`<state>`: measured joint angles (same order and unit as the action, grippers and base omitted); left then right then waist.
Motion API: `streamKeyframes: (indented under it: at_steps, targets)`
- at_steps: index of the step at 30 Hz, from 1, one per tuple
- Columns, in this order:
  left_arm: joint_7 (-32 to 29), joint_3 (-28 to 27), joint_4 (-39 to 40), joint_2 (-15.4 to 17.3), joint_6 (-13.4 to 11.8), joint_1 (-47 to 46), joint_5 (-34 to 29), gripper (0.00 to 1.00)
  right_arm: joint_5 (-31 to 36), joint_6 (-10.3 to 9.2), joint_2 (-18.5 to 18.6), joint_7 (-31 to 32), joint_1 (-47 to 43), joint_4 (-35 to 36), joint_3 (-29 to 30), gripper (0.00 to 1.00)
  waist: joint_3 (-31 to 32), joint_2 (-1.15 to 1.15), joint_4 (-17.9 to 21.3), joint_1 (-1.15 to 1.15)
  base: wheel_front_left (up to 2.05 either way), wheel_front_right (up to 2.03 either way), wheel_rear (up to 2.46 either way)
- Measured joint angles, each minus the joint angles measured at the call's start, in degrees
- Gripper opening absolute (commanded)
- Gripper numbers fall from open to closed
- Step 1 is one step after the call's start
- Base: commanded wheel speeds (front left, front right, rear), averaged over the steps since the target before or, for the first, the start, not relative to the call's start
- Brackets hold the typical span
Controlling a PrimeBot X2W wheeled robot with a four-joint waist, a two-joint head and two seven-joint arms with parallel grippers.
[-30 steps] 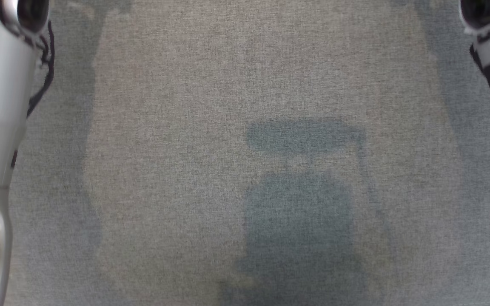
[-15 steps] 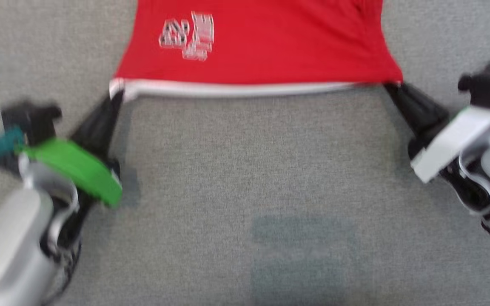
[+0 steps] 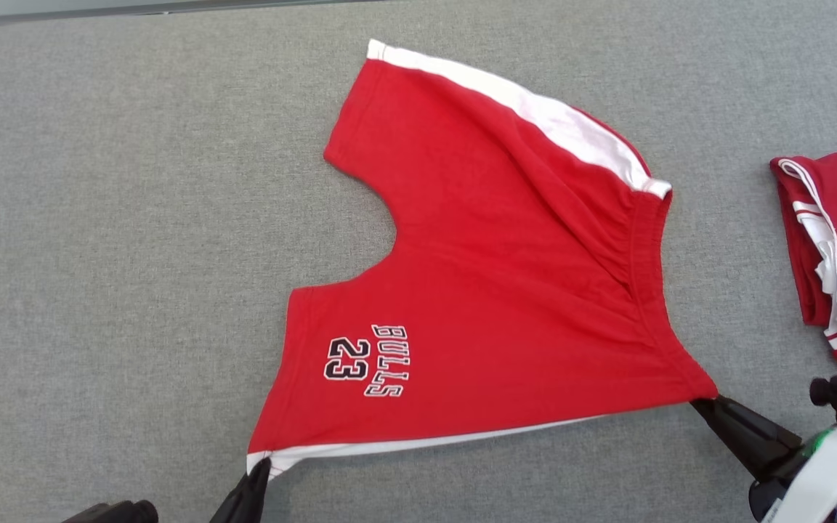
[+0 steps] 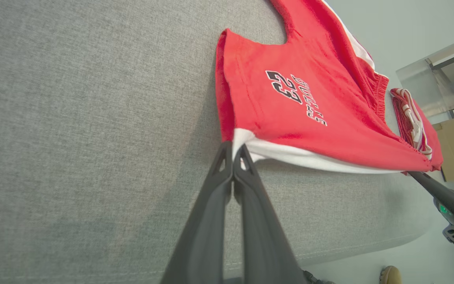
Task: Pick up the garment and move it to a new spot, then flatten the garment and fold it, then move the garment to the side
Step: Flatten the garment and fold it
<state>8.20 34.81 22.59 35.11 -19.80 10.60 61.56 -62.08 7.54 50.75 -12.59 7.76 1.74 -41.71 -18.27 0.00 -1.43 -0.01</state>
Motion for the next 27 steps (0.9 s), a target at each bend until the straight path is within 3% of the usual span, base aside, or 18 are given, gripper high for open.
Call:
streamKeyframes:
  at_steps: [5,13,20,23,27]
  targets:
    - [-1.5,-1.8,5.1,4.4,-2.0,0.1,-1.1,0.00,-0.4,0.00,0.1,-0.2,-2.4,5.0,3.8,0.00,-0.4,0.00,0.5,0.00,0.00,0.00,0.00]
    - [-12.4,-8.5,12.1,13.7,-4.1,-13.8,-1.4,0.00,-1.3,-0.01,-8.9,2.8,8.0,6.3,7.9,0.00,-4.4,0.00,4.5,0.00,0.00,0.00,0.00]
    - [-27.2,-10.5,9.5,19.4,-2.5,-33.3,-0.1,0.00,-5.2,-0.03,-14.1,5.5,19.2,3.7,7.9,0.00,-9.8,0.00,7.9,0.00,0.00,0.00,0.00]
    - [-34.4,-8.3,5.8,19.4,-0.5,-43.9,-0.8,0.00,-6.0,-0.03,-15.7,5.9,22.8,1.9,7.0,0.00,-12.0,0.00,9.4,0.01,0.00,0.00,0.00]
    - [-40.6,-5.3,0.1,16.8,1.7,-54.6,-2.1,0.00,-6.8,-0.03,-16.8,5.5,25.4,-0.1,6.5,0.00,-14.0,0.00,10.9,0.01,0.00,0.00,0.00]
